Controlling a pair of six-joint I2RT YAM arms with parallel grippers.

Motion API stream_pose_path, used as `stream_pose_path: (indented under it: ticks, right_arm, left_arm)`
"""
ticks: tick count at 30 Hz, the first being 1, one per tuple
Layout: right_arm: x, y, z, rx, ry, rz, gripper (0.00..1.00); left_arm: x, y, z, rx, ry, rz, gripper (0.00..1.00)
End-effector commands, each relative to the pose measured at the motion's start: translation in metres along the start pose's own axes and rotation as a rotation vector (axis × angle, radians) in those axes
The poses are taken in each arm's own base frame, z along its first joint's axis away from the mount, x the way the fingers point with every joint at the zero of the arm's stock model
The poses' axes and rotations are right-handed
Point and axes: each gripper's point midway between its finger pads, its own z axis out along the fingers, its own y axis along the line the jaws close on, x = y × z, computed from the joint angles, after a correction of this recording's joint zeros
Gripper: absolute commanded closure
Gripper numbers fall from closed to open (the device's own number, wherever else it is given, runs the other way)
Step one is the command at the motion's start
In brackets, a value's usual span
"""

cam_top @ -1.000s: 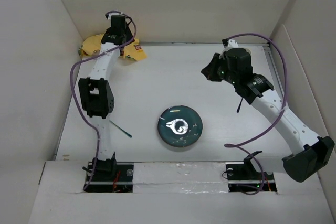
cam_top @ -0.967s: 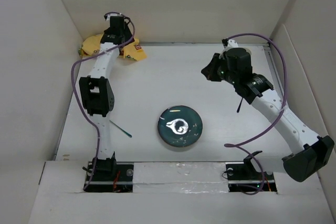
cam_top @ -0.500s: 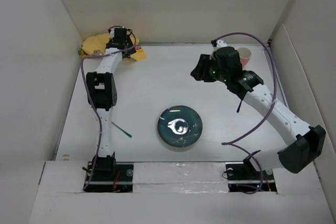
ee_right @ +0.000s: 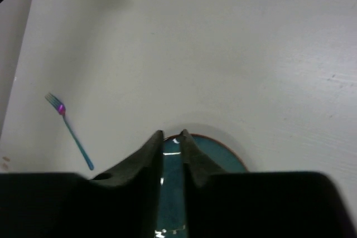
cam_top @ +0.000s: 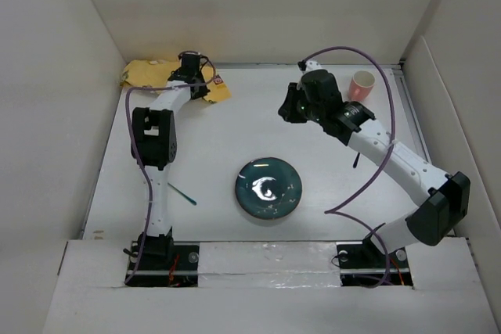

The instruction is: Set the dinner table for one person

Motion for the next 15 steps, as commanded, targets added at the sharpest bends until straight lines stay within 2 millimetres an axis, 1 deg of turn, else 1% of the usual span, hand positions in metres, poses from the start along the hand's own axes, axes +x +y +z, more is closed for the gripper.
stream_pose_path:
  ticks: [1, 2, 3, 4, 5, 6, 7, 8, 9, 10, 11, 12, 13, 14, 15]
  right_arm:
    - [-0.051, -0.019, -0.006, 0.070, -0.147, 0.037, 0.86]
    - [-0.057, -0.024, -0.006, 0.076, -0.161, 0.041, 0.93]
    - [-0.064, -0.045, -0.001, 0.117, -0.173, 0.061, 1.00]
    - [-0.064, -0.046, 0.000, 0.117, -0.174, 0.061, 1.00]
    - [-0.063, -0.054, 0.005, 0.133, -0.172, 0.066, 1.00]
    - [-0.063, -0.062, 0.008, 0.151, -0.170, 0.073, 1.00]
    - [-0.067, -0.072, 0.012, 0.168, -0.181, 0.086, 1.00]
    - [-0.060, -0.081, 0.019, 0.186, -0.166, 0.090, 0.90]
    - [-0.051, -0.086, 0.031, 0.198, -0.141, 0.089, 0.80]
    - [-0.051, -0.099, 0.037, 0.226, -0.139, 0.114, 0.71]
    - [-0.044, -0.103, 0.044, 0.241, -0.122, 0.126, 0.57]
    - [-0.041, -0.114, 0.050, 0.267, -0.111, 0.146, 0.52]
    - [-0.028, -0.129, 0.064, 0.305, -0.072, 0.187, 0.50]
    - [-0.019, -0.133, 0.072, 0.315, -0.045, 0.202, 0.47]
    - [-0.014, -0.142, 0.077, 0.333, -0.028, 0.224, 0.47]
  left_arm:
    - [-0.017, -0.091, -0.088, 0.258, -0.071, 0.099, 1.00]
    - [-0.004, -0.117, -0.110, 0.310, -0.065, 0.137, 1.00]
    - [0.018, -0.136, -0.134, 0.352, -0.028, 0.205, 1.00]
    - [0.027, -0.148, -0.138, 0.371, -0.021, 0.222, 1.00]
    - [0.044, -0.151, -0.142, 0.373, 0.009, 0.263, 1.00]
    - [0.053, -0.157, -0.149, 0.379, 0.020, 0.287, 1.00]
    - [0.061, -0.163, -0.155, 0.387, 0.036, 0.304, 1.00]
    - [0.076, -0.171, -0.161, 0.403, 0.068, 0.327, 0.90]
    - [0.084, -0.176, -0.165, 0.430, 0.094, 0.341, 0.79]
    - [0.086, -0.175, -0.165, 0.424, 0.103, 0.336, 0.63]
    - [0.090, -0.172, -0.165, 0.417, 0.118, 0.333, 0.52]
    - [0.091, -0.169, -0.166, 0.405, 0.124, 0.327, 0.45]
    - [0.085, -0.168, -0.173, 0.397, 0.111, 0.317, 0.41]
    - [0.087, -0.163, -0.174, 0.380, 0.112, 0.315, 0.41]
    - [0.083, -0.156, -0.175, 0.347, 0.090, 0.309, 0.40]
